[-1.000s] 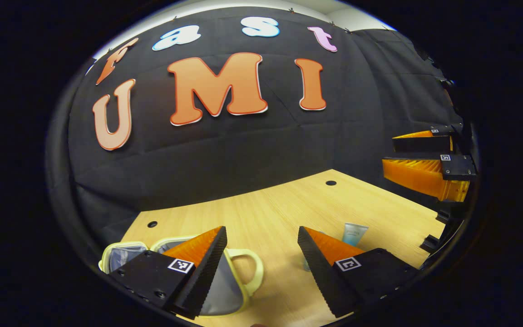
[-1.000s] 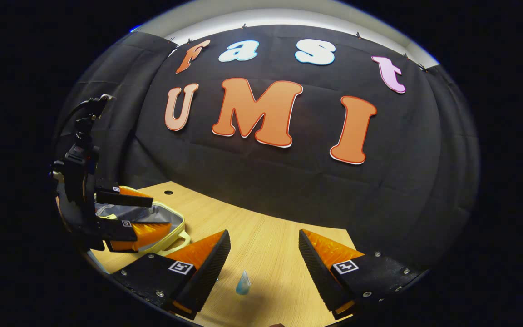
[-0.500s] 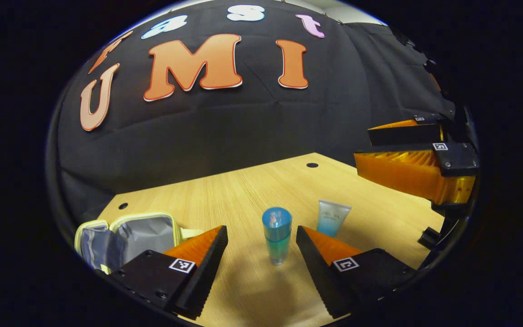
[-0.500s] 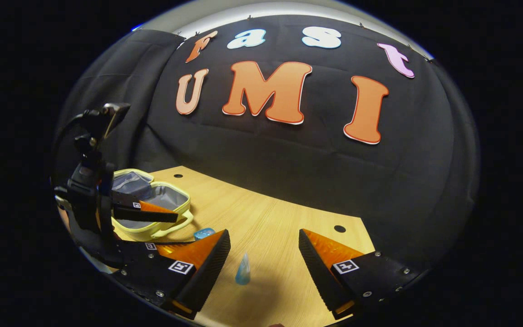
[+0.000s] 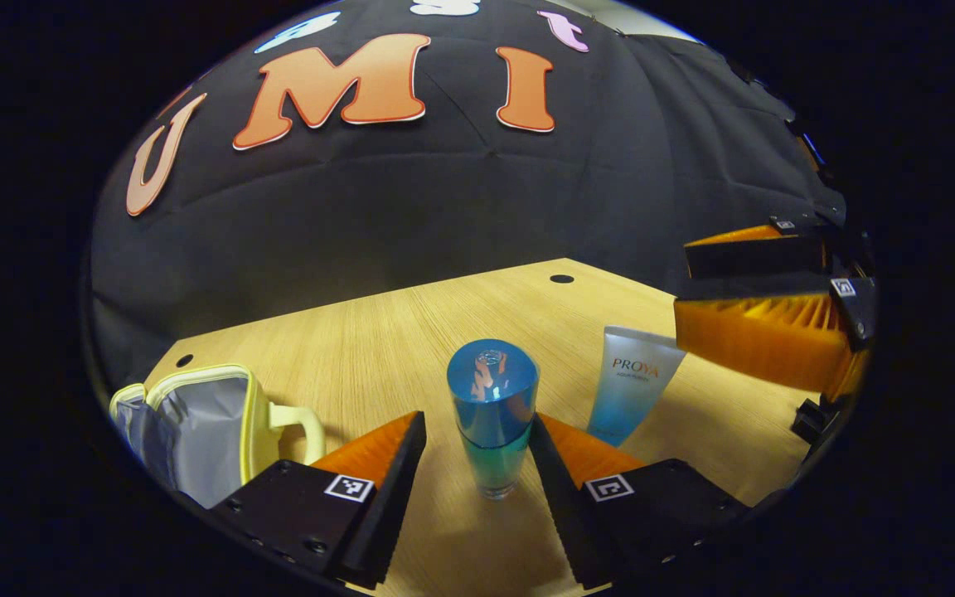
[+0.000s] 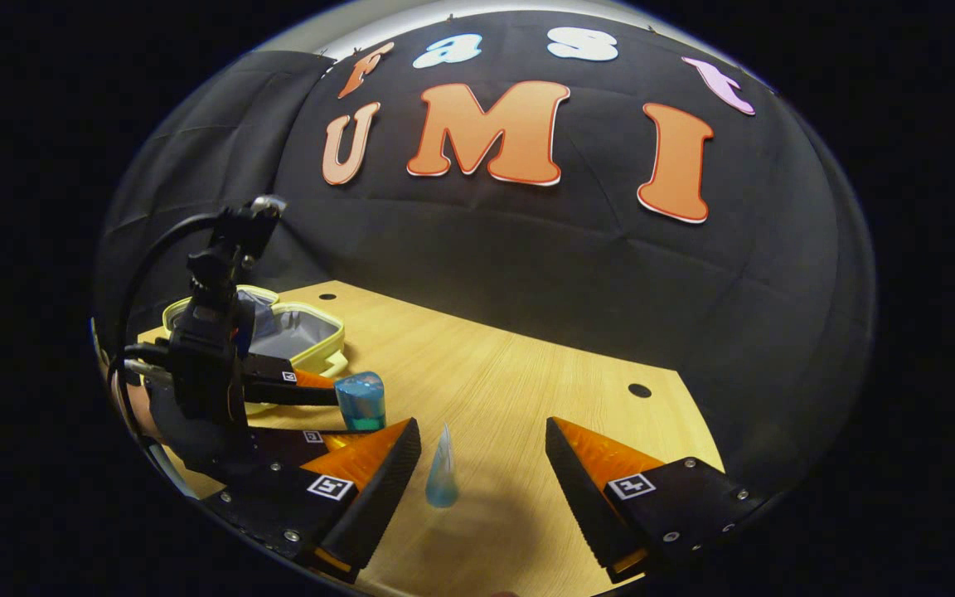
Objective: First open the suitcase, pack the skin care products into it, and then close the suitcase.
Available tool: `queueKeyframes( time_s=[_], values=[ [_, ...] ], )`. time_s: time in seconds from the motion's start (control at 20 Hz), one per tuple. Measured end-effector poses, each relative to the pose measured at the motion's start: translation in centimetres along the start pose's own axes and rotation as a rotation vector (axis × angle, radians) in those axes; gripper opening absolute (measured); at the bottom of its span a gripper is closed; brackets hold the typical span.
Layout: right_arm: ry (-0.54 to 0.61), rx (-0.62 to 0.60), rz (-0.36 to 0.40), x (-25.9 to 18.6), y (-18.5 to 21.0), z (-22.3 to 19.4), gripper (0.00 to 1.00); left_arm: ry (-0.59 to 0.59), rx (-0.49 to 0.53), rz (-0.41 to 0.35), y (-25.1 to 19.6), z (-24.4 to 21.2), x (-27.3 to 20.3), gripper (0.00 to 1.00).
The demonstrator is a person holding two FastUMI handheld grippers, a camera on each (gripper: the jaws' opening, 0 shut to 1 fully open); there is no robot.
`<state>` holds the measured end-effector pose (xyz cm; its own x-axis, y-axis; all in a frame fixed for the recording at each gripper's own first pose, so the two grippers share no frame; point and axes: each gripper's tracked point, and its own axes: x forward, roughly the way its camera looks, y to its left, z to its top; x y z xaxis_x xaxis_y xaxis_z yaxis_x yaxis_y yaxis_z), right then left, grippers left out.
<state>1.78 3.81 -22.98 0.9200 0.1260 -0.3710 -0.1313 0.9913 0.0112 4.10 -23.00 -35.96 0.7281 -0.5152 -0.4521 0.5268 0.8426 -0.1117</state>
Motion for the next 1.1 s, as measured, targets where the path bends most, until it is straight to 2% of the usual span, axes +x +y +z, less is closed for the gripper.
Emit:
queueKeyframes(
  time_s=[0.05, 0.1, 0.15, 0.2, 0.35, 0.4, 0.7, 0.8, 0.85, 1.0, 1.1],
  values=[
    [0.013, 0.002, 0.0, 0.3, 0.0, -0.6, 0.96, -0.008, -0.004, -0.003, 0.1, 0.3, 0.2, 0.77],
    [0.024, 0.004, 0.008, 0.6, 0.2, -1.1, 0.96, -0.013, -0.003, -0.001, -0.2, 0.4, 0.7, 0.64],
    [0.033, 0.005, 0.01, 0.9, 0.3, -1.5, 0.96, -0.012, 0.007, 0.001, -0.2, 0.2, 1.7, 0.57],
    [0.043, 0.007, 0.015, 1.2, 0.4, -2.0, 0.96, -0.016, 0.014, -0.005, -0.4, 0.6, 0.5, 0.49],
    [0.083, 0.008, 0.037, 2.0, 1.0, -3.7, 0.96, -0.028, 0.009, -0.014, -0.7, 0.6, 1.7, 0.49],
    [0.095, 0.005, 0.043, 2.3, 1.2, -4.3, 0.96, -0.025, 0.012, -0.015, -0.7, 0.7, 1.3, 0.45],
    [0.166, 0.038, 0.097, 4.2, 2.8, -7.3, 0.96, -0.029, 0.0, -0.008, -0.5, 0.8, 1.3, 0.45],
    [0.181, 0.049, 0.105, 4.8, 3.0, -7.8, 0.9, -0.025, 0.0, 0.003, -0.3, 0.9, 1.3, 0.45],
    [0.178, 0.058, 0.107, 5.1, 3.2, -7.7, 0.79, -0.024, -0.003, 0.006, -0.2, 1.0, 1.3, 0.45],
    [0.195, 0.067, 0.122, 5.7, 3.8, -8.2, 0.63, -0.028, -0.02, 0.022, 0.4, 1.2, 0.9, 0.45],
    [0.199, 0.076, 0.129, 5.7, 4.1, -8.3, 0.48, -0.029, -0.02, 0.029, 0.9, 1.1, 0.8, 0.45]
  ],
)
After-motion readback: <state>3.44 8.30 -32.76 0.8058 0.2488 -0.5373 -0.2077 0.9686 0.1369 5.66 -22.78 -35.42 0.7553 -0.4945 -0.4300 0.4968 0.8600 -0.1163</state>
